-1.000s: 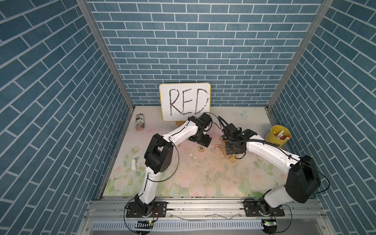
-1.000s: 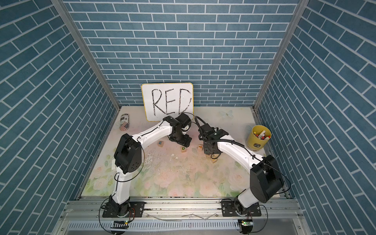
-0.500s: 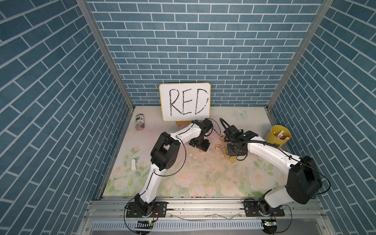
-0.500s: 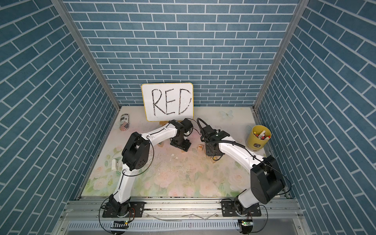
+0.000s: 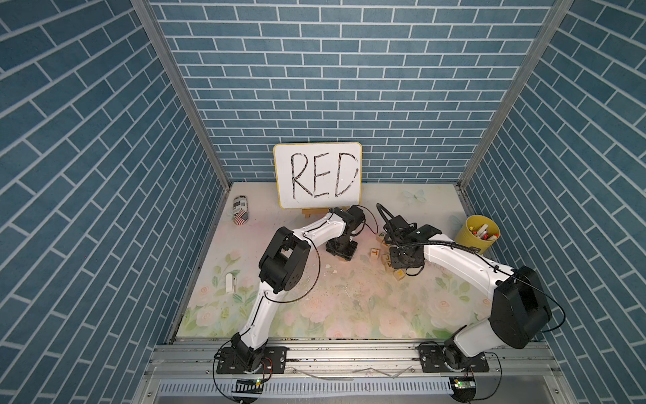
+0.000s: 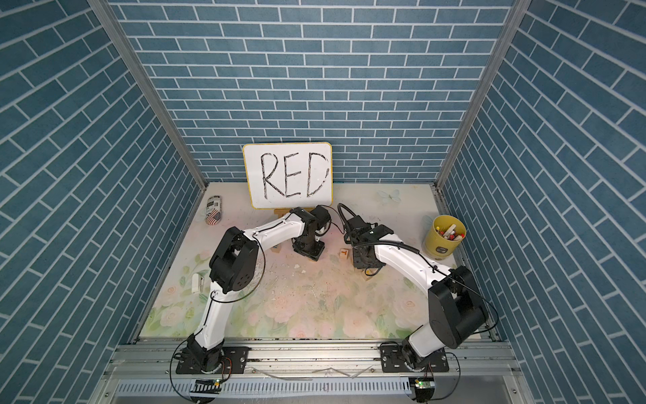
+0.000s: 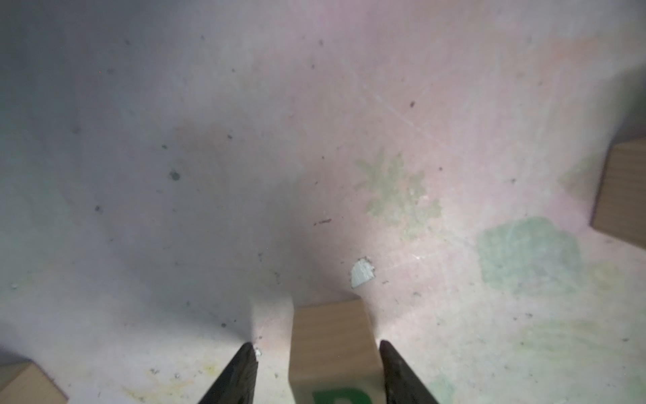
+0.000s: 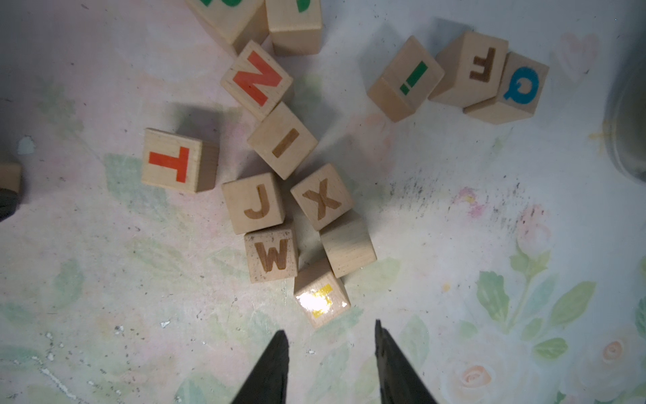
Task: Assemble the uppercase word "red" with letter blocks
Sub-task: Pick up the letter block from the center of the board.
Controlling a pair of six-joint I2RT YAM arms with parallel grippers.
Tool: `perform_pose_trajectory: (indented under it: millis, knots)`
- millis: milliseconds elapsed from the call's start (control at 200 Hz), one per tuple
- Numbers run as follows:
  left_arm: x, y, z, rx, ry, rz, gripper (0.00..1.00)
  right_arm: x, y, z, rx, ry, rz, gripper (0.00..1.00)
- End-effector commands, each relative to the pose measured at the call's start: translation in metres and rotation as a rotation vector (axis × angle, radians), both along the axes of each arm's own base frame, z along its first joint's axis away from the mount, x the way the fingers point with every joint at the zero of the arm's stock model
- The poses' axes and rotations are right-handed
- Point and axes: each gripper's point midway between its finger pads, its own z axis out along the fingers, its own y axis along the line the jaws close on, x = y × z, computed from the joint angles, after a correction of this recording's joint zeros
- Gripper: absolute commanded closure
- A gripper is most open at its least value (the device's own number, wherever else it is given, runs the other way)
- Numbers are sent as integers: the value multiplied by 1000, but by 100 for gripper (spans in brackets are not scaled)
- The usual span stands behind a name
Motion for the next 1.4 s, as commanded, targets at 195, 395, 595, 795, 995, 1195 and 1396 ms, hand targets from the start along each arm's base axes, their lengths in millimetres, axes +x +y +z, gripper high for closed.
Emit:
perform_pose_trajectory:
  millis: [195, 395, 595, 795, 995, 1195, 1396]
  knots:
    - [1, 7, 14, 27, -45, -20, 46, 4, 3, 9, 17, -14, 0, 57]
    - [6, 7, 12, 43, -57, -37, 46, 3, 2, 8, 19, -13, 0, 57]
    - [10, 5, 8, 50, -57, -46, 48, 2, 1, 9, 16, -15, 3, 57]
    - [8, 3, 4, 47, -42, -50, 57, 2, 0, 9, 10, -14, 5, 58]
    - [6, 3, 2, 44, -32, -52, 64, 3, 1, 8, 11, -12, 5, 58]
    - [3, 4, 3, 42, -26, -49, 73, 4, 3, 8, 17, -10, 6, 58]
    - [0, 7, 20, 12, -45, -25, 82, 5, 5, 12, 20, -16, 10, 58]
